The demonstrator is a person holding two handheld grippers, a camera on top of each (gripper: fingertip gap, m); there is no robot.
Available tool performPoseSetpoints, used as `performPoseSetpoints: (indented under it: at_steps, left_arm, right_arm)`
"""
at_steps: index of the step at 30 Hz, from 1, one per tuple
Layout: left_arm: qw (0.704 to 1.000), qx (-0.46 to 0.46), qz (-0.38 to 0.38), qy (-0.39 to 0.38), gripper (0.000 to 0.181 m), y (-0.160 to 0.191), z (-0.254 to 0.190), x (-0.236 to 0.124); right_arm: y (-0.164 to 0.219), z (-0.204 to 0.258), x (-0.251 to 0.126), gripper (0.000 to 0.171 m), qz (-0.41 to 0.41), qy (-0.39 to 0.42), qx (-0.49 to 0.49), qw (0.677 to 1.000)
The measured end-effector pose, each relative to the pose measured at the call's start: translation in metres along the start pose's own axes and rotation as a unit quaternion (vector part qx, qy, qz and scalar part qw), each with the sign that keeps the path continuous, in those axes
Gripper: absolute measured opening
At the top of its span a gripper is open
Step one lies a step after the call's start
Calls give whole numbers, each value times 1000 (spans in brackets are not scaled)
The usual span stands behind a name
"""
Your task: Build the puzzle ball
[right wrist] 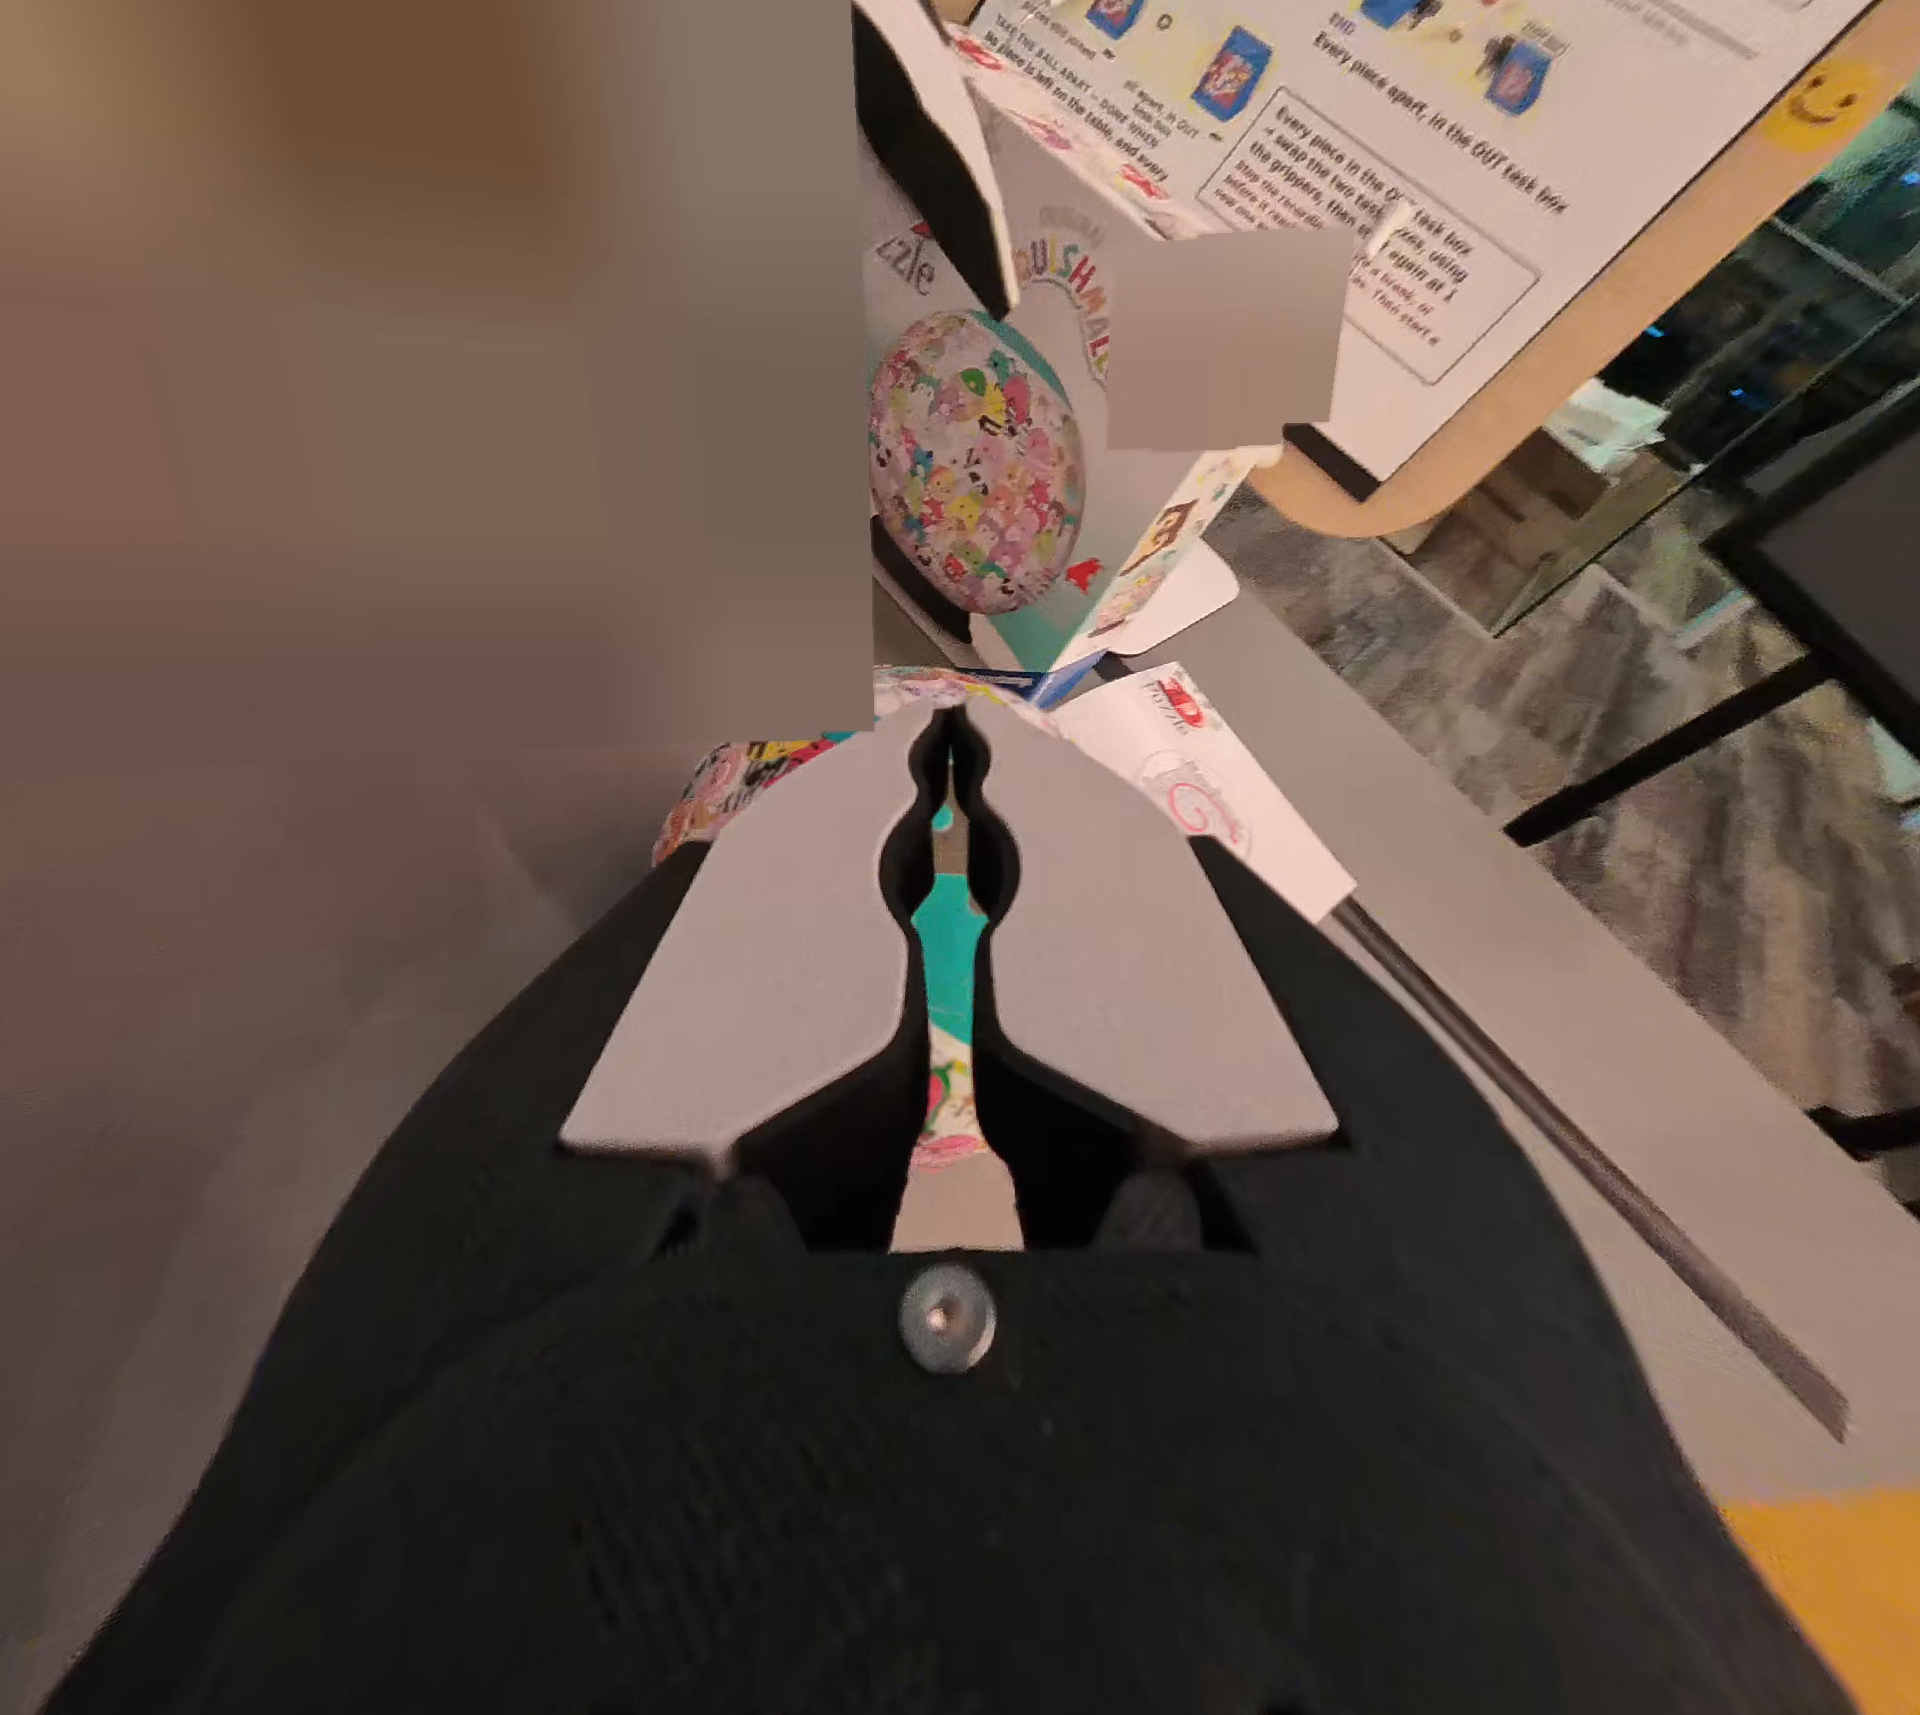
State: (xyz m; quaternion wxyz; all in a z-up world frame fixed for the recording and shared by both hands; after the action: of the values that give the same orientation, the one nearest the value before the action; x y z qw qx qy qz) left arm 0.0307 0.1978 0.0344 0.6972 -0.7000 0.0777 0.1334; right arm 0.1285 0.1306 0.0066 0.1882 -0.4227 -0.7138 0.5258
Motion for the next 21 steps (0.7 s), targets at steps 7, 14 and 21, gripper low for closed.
performPoseSetpoints:
  at_steps: [7,14,21]
  left_arm:
    - [1000,1,1,-2,63,1,1,0]
    - [1000,1,0,-3,63,0,1,-2]
    - [1000,17,-13,-18,64,-12,-1,-7]
  right_arm:
    - [16,14,12,1,35,-37,-5,999]
    - [20,23,-5,1,31,-43,3,999]
    - [22,33,-4,1,26,-59,-18,998]
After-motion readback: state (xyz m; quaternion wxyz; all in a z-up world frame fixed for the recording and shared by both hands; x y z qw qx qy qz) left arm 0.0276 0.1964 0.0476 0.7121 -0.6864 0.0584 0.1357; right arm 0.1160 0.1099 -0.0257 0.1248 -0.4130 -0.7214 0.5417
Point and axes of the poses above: each gripper's, where its closed fingertips meet, x out along the fingers, y out of its underside, z = x × y across the jaws, the point moved 3 cm from there along -x, back along the fingers, and after that the axes turned 7 degrees about -z, right-handed, at the moved point
